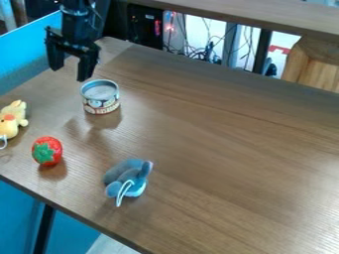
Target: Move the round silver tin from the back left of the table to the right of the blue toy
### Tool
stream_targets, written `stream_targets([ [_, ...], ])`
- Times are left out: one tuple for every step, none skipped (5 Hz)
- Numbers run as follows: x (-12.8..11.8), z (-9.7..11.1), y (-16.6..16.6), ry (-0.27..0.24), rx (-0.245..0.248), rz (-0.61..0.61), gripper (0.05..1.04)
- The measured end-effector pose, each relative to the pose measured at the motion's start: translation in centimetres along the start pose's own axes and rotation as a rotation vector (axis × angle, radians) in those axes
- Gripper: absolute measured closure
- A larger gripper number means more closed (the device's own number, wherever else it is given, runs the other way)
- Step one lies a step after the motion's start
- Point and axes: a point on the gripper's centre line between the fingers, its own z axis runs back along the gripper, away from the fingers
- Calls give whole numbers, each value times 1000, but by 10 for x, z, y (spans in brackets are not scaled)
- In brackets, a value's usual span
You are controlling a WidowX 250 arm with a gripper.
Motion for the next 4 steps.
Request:
stream_targets([
  [2, -9, 4, 20, 29, 1, 73],
  [7, -17, -10, 31, 29, -3, 73],
  [12, -19, -33, 12, 28, -8, 73],
  [11, -18, -41, -11, 32, 31, 73],
])
